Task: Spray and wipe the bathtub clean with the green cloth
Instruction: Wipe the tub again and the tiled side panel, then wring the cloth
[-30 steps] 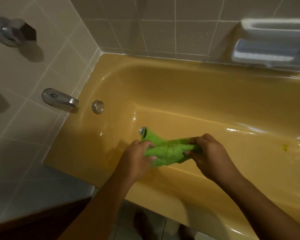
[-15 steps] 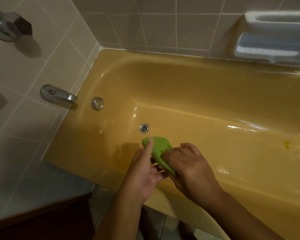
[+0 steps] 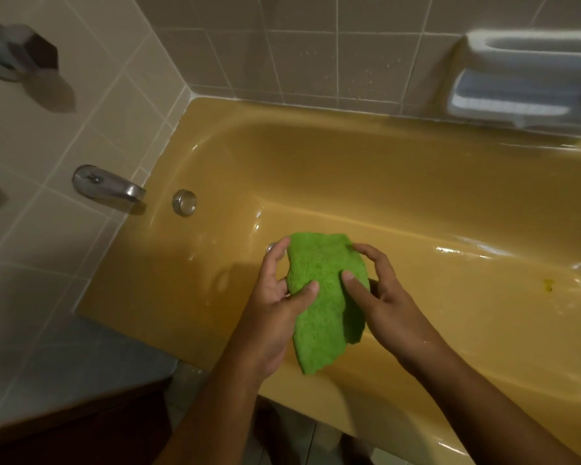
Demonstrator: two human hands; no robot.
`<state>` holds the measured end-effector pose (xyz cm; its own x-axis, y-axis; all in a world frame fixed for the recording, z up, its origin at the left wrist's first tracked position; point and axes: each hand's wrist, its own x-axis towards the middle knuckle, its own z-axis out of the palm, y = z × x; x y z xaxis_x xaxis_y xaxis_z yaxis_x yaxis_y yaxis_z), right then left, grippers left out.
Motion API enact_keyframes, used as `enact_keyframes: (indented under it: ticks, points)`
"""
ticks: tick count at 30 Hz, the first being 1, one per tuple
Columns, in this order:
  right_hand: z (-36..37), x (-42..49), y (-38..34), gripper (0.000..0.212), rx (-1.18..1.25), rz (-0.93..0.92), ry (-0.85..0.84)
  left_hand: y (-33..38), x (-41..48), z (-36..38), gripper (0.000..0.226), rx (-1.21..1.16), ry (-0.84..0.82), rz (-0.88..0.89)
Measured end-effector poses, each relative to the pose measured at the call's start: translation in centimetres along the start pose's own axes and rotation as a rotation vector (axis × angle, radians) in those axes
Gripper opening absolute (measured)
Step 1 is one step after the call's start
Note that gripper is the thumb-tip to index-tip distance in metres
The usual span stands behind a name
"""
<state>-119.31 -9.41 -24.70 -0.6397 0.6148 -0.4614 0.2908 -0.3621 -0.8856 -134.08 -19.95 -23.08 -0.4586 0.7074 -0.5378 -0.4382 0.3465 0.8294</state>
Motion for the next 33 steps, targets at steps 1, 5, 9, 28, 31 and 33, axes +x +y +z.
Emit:
enact_keyframes:
  ticks: [1, 5, 9, 28, 31, 33]
  points:
    - [-0.1, 0.2, -0.1, 0.037, -0.033, -0.02, -0.002, 0.0, 0.2, -0.1, 0.069, 0.137, 0.001, 0.018]
    - [-0.4, 1.3, 0.5, 0.052, -0.194, -0.063, 0.002, 0.3, 1.4, -0.9, 0.068, 0.74, -0.074, 0.019]
    - [-1.0, 2.7, 0.8, 0.064, -0.552, -0.147, -0.02, 0.4, 2.2, -1.0, 0.078, 1.11, -0.102, 0.106]
    - [4.8, 8.6, -3.2, 0.02, -0.234, -0.243, 0.042, 1.1, 6.1, -0.4, 0.049, -0.006, 0.188, 0.066]
    - [5.7, 9.9, -3.2, 0.034, -0.099, -0.077, -0.141, 1.5, 8.6, -2.1, 0.044, -0.23, 0.163, 0.08]
    - [6.1, 11.6, -3.1, 0.045, -0.098, -0.029, -0.198, 1.8, 10.5, -3.1, 0.039, -0.335, 0.195, 0.084]
